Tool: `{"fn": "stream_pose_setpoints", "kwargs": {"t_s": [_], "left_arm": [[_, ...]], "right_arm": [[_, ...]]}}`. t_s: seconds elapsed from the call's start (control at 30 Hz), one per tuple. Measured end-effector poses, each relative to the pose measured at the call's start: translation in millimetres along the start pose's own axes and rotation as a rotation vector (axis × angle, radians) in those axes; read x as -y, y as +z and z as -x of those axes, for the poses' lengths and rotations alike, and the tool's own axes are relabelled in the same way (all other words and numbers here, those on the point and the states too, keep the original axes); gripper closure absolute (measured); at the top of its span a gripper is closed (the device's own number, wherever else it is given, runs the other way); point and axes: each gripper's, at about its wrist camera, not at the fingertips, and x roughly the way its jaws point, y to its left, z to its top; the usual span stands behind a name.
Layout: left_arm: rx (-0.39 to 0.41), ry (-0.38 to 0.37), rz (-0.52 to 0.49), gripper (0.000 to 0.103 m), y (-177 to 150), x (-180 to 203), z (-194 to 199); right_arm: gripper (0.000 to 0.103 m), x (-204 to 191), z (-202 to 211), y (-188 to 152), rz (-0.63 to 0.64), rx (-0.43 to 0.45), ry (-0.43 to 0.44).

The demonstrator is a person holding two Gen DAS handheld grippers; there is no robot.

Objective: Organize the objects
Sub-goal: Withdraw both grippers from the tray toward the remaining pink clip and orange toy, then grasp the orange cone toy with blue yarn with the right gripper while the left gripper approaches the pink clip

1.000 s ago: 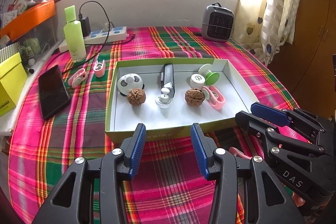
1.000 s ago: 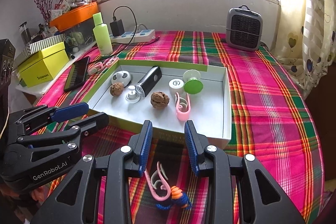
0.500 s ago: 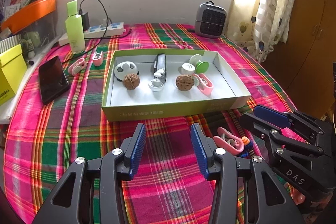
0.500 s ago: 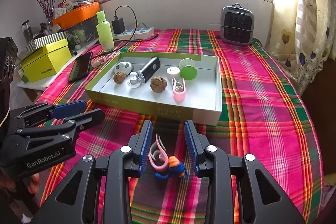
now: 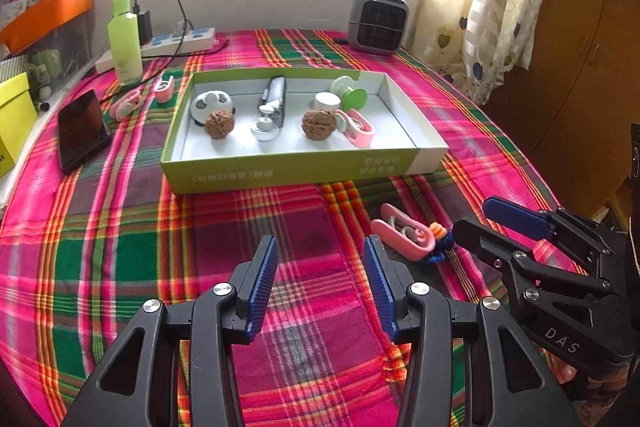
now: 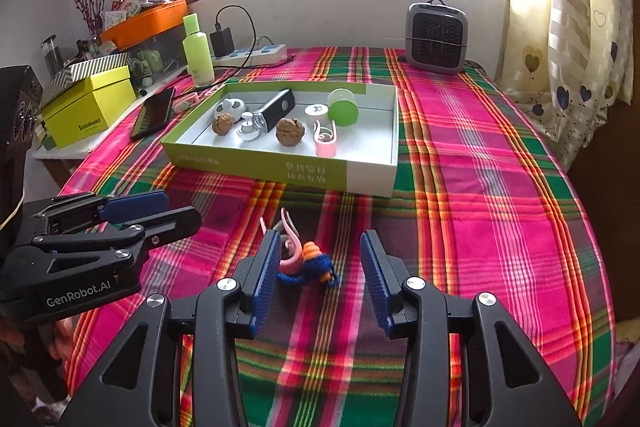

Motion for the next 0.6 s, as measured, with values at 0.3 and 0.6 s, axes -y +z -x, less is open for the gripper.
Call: {"fn": "stream_pose_setpoints", "kwargs": {"t_s": [0.3,0.6], "left_arm": [[-0.03,-0.061,-0.01,0.057,-4.4,19.3,-7.4],[-0.063,-0.076,-0.028,0.057,-6.7,36.3,-21.2]], "right_arm": [[0.06,18.1,4.4,-15.8,-0.037,-0.02,-0.023],[0.06,25.0,-0.5,-23.0,-0.05,-0.042,-0.007]]}}
